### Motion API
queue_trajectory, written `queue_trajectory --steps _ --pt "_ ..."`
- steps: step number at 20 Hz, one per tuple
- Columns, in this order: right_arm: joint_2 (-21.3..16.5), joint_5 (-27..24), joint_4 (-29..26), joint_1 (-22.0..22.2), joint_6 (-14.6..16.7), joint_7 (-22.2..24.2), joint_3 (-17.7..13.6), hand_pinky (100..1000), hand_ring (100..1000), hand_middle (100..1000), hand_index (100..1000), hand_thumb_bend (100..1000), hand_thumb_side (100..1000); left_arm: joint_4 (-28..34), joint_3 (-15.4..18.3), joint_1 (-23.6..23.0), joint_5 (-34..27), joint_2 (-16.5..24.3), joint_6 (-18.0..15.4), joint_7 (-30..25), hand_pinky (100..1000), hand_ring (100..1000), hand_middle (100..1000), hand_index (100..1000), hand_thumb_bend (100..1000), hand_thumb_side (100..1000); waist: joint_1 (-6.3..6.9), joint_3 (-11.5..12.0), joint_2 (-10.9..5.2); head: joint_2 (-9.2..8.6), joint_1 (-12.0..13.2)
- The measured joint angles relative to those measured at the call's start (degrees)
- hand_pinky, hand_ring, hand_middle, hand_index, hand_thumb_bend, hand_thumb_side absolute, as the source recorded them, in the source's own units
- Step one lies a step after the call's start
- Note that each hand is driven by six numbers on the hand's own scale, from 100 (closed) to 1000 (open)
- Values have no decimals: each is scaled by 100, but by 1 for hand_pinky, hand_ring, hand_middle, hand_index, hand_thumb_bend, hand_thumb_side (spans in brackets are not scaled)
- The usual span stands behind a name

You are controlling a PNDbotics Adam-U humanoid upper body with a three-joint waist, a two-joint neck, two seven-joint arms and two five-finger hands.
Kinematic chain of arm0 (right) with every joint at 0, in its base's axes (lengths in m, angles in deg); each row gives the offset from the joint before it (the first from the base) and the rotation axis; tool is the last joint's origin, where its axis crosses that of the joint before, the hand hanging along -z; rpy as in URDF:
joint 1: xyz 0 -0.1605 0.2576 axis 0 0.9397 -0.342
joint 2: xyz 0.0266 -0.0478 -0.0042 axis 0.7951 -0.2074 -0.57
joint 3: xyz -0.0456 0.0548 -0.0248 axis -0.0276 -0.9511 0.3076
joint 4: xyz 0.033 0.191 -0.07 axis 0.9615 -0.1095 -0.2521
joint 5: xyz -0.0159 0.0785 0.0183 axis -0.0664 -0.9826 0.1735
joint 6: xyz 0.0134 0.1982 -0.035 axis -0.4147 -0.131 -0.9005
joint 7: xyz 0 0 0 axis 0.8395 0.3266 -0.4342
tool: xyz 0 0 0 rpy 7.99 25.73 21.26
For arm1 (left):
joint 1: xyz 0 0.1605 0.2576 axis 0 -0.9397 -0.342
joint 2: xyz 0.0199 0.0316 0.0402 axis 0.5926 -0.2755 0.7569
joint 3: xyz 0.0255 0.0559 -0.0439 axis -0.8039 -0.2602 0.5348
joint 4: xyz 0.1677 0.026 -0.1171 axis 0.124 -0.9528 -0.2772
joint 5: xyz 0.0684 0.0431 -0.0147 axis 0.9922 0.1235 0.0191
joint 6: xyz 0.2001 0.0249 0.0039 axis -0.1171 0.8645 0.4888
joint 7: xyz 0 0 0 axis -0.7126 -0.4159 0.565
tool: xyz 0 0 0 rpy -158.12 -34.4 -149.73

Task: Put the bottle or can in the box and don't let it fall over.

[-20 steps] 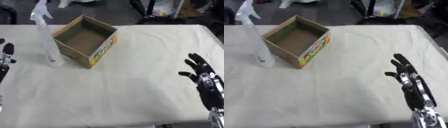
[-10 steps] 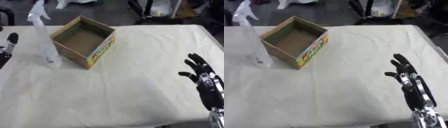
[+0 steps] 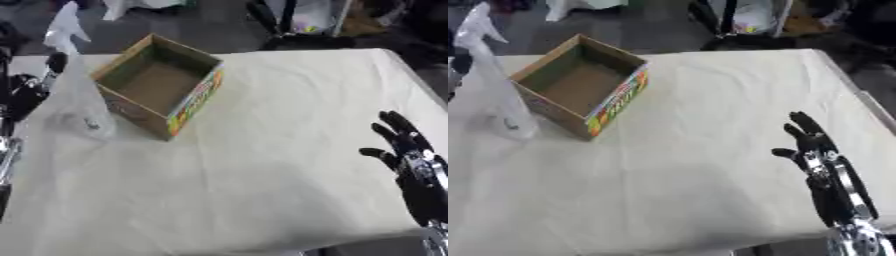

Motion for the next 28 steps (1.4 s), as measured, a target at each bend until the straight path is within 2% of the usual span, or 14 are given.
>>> queue_trajectory --steps 8,15,17,27,28 --pt "-23 -7 0 -17 3 13 2 744 1000 1000 1000 100 785 -1122 -81 1042 27 29 -58 -78 525 1000 919 857 605 609 0 -111 40 -6 3" --pt "-27 -8 0 -43 3 20 9 744 1000 1000 1000 100 786 -1622 -120 1308 31 37 -187 -278 514 1000 911 850 580 611 -1 -185 51 -29 4" --pt "-28 -8 0 -43 3 21 10 744 1000 1000 1000 100 787 -1681 -121 1323 30 37 -199 -368 504 1000 896 842 546 596 -2 -186 55 -29 4" --pt "-28 -9 0 -44 10 29 35 744 1000 1000 1000 100 790 -1755 -146 1335 -239 37 -362 -702 465 1000 806 791 229 383 -2 -189 56 -29 4" --pt "-28 -11 0 -44 10 30 36 744 1000 1000 1000 100 791 -1756 -151 1337 -270 37 -376 -729 450 1000 779 775 114 304 -2 -189 56 -29 4"
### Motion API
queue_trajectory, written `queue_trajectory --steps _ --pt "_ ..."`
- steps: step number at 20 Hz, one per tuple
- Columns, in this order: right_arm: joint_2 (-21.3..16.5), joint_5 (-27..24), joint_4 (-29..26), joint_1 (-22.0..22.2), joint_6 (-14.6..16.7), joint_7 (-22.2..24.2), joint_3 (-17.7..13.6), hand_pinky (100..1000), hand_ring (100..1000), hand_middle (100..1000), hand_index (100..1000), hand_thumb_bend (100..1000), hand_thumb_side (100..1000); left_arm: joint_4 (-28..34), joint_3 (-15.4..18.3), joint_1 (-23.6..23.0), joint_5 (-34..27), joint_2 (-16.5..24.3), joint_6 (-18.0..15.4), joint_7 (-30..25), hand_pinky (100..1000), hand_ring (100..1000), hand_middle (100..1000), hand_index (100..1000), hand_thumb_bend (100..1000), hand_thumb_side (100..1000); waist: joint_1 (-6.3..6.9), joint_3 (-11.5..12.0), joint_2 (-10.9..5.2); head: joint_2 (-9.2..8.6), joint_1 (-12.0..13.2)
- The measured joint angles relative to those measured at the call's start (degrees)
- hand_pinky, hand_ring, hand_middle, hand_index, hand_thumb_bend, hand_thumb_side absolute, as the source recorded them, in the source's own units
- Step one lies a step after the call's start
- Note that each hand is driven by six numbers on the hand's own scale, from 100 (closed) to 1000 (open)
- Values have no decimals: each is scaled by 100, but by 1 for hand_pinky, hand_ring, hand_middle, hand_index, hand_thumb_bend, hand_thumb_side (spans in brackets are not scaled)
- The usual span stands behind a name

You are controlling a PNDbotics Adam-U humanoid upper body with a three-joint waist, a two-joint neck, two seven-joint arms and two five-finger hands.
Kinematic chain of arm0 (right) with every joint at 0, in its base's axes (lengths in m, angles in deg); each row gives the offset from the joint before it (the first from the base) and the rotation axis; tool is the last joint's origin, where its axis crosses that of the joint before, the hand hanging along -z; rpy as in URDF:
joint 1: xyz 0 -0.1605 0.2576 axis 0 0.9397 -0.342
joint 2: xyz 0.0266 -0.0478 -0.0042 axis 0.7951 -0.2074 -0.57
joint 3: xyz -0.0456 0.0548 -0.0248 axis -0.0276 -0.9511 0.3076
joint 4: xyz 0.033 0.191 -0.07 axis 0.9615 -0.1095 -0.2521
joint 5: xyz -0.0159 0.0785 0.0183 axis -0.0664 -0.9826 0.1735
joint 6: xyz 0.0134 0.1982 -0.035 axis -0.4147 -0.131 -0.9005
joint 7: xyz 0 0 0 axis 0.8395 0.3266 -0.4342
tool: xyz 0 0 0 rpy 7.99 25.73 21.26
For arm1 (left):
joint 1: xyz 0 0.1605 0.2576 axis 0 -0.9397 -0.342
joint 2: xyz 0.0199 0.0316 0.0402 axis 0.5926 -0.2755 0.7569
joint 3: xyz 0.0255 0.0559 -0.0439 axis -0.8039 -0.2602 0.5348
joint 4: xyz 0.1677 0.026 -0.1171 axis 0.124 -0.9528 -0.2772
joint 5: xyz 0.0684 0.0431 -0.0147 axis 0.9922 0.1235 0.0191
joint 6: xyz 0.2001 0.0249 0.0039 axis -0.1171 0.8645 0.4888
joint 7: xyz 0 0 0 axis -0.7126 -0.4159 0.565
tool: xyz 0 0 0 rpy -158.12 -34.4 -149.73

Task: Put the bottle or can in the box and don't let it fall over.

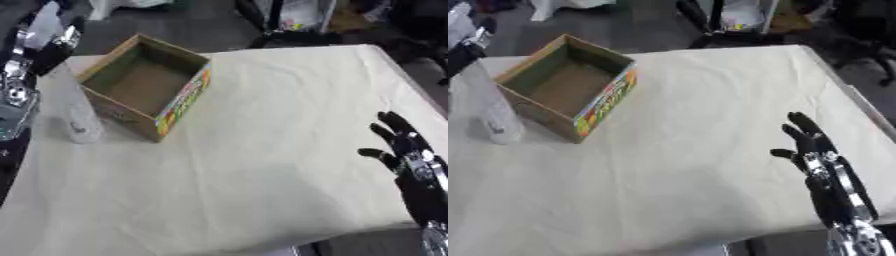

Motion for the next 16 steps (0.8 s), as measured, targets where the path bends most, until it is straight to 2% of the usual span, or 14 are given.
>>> queue_trajectory --steps 2,4,7,9,10,11,14,16 --pt "0 -3 0 0 0 1 0 744 1000 1000 1000 100 792 0 -1 12 -74 0 -27 -32 437 1000 757 746 100 201 1 -6 0 0 0" --pt "0 -3 0 0 0 1 0 744 1000 1000 1000 100 794 -1 -3 28 -135 0 -43 -56 424 1000 735 720 100 164 2 -15 0 0 0" --pt "0 -4 0 0 -2 2 0 744 1000 1000 1000 100 795 -1 -5 42 -199 0 -44 -87 384 1000 671 675 100 269 3 -24 0 0 0" --pt "0 -4 0 -1 -5 6 1 744 1000 1000 1000 100 796 -1 -5 43 -224 0 -46 -100 326 1000 588 621 100 341 6 -30 0 0 1" --pt "0 -5 0 -1 -8 8 1 744 1000 1000 1000 100 797 -1 -5 43 -232 0 -47 -100 275 1000 519 571 100 380 7 -33 0 0 1" --pt "0 -5 0 -1 -9 10 1 744 1000 1000 1000 100 797 -1 -6 43 -236 0 -48 -99 254 1000 495 553 100 391 7 -35 0 0 1" --pt "0 -5 0 -1 -12 13 1 744 1000 1000 1000 100 798 0 -6 43 -269 0 -74 -73 172 922 397 486 100 432 9 -51 0 0 1" --pt "0 -5 0 -1 -14 14 1 744 1000 1000 1000 100 798 24 -8 43 -309 0 -94 -49 147 894 367 464 100 445 10 -58 0 0 1"
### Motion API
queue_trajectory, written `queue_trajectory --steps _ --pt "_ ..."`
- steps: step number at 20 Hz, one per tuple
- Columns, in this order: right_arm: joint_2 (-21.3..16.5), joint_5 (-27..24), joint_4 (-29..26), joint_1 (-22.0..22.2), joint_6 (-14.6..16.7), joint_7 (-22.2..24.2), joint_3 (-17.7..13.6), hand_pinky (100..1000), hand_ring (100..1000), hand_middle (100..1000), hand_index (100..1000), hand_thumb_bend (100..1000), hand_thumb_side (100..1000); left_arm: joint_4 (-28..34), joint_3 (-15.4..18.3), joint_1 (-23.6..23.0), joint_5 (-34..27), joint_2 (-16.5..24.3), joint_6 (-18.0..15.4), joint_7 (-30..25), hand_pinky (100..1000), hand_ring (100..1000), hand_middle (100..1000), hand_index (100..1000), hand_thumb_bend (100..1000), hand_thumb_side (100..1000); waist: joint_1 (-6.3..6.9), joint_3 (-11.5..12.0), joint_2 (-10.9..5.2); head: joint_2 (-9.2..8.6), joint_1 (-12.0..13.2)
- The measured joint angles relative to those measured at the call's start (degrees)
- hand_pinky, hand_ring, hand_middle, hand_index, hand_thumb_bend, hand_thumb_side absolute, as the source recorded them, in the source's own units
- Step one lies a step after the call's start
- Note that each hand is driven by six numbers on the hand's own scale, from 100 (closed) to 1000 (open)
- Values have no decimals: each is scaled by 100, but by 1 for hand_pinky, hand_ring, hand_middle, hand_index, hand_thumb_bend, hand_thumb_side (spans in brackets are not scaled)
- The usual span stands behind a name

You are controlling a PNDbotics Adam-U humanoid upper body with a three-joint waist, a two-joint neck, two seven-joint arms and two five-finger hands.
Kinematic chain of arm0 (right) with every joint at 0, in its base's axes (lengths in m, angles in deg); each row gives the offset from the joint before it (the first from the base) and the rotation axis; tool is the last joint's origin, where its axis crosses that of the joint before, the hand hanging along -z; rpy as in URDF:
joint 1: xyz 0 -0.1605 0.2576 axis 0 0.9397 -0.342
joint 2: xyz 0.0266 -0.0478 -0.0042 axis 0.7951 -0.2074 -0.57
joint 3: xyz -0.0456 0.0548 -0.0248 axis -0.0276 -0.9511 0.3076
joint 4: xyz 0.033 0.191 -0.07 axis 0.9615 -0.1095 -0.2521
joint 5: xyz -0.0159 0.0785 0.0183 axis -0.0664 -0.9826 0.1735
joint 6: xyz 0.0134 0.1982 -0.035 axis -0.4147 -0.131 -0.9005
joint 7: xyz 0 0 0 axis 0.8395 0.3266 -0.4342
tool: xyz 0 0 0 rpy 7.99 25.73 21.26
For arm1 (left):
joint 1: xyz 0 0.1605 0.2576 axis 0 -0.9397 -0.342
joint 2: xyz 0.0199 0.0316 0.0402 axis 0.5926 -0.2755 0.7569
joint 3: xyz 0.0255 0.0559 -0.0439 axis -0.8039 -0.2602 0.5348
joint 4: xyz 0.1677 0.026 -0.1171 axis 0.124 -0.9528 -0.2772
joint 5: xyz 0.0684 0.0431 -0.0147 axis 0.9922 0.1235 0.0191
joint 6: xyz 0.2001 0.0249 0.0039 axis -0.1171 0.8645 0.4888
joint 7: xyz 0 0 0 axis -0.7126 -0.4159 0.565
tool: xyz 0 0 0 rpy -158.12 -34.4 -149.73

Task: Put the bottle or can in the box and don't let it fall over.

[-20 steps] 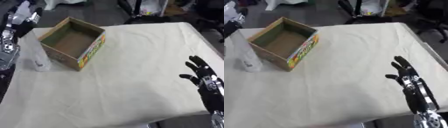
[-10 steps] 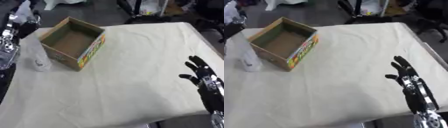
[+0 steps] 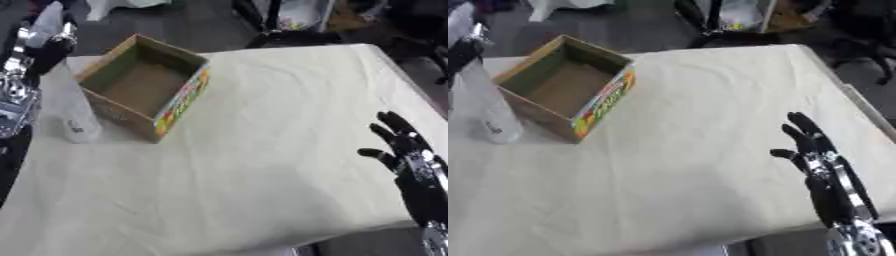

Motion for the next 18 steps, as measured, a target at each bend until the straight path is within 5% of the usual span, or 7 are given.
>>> queue_trajectory --steps 9,18 --pt "0 0 0 1 -7 6 0 745 1000 1000 1000 100 803 347 -26 58 -157 42 -26 88 159 846 358 463 100 440 2 -11 -1 1 0" --pt "-1 -3 3 6 -11 10 5 745 1000 1000 1000 100 807 1069 -25 623 -425 423 -10 141 185 758 342 465 100 449 40 -121 -16 9 19"
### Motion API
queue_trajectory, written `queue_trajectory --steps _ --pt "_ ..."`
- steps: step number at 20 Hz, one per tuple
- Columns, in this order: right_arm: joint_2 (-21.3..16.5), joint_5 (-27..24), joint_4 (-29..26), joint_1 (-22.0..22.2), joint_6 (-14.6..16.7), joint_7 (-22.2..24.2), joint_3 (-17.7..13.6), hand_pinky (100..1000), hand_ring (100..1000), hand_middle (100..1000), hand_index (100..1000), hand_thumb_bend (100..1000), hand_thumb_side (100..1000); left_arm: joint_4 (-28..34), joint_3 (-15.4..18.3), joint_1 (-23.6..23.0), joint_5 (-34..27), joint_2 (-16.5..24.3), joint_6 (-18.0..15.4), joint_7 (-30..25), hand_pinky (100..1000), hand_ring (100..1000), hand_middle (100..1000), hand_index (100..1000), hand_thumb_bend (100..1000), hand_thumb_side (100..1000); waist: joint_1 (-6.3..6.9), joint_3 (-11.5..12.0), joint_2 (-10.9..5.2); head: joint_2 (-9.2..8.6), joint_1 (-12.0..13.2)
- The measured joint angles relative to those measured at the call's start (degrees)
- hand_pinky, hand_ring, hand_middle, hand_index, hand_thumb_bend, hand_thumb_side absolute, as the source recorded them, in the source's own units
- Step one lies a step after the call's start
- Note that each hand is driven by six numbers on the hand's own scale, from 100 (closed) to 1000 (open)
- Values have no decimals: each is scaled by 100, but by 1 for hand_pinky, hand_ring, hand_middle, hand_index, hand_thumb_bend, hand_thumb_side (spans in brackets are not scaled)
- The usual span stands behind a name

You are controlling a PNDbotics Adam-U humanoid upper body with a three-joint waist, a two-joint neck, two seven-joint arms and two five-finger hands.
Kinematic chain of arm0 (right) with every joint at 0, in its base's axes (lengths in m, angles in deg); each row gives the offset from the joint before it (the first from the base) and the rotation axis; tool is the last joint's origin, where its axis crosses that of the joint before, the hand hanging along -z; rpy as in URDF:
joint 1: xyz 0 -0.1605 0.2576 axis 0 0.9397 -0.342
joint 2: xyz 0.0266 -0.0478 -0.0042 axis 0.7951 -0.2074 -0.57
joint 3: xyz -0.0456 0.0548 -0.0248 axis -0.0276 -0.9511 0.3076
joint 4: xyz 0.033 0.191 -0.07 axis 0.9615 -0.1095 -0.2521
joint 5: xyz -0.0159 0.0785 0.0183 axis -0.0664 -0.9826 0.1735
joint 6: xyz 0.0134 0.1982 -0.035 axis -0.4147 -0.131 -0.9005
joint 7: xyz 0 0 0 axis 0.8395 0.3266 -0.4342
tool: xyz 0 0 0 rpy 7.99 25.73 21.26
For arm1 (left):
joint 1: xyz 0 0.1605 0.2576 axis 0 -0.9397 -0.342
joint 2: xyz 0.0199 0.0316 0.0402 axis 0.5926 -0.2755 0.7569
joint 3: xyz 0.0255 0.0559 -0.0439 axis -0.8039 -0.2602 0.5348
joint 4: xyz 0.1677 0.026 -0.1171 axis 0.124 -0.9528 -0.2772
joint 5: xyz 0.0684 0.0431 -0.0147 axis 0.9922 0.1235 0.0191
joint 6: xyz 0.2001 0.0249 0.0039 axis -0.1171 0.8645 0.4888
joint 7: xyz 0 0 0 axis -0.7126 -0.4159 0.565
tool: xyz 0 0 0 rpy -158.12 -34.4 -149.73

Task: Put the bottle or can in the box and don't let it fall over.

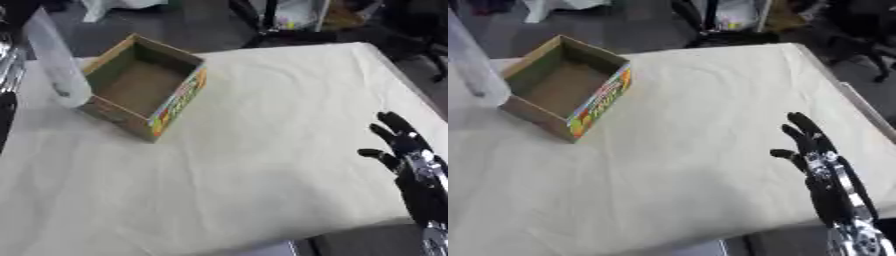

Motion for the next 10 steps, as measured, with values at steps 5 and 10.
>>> queue_trajectory --steps 5,10 --pt "-6 -65 28 -14 -16 49 71 745 1000 1000 1000 100 810 23 -10 286 -104 39 17 30 193 778 347 464 100 444 16 -234 3 -9 56" --pt "-9 -123 28 -72 -9 117 137 745 1000 1000 1000 100 813 -268 -91 367 -104 -121 -17 -12 186 824 357 464 100 437 -25 -492 134 -74 132"
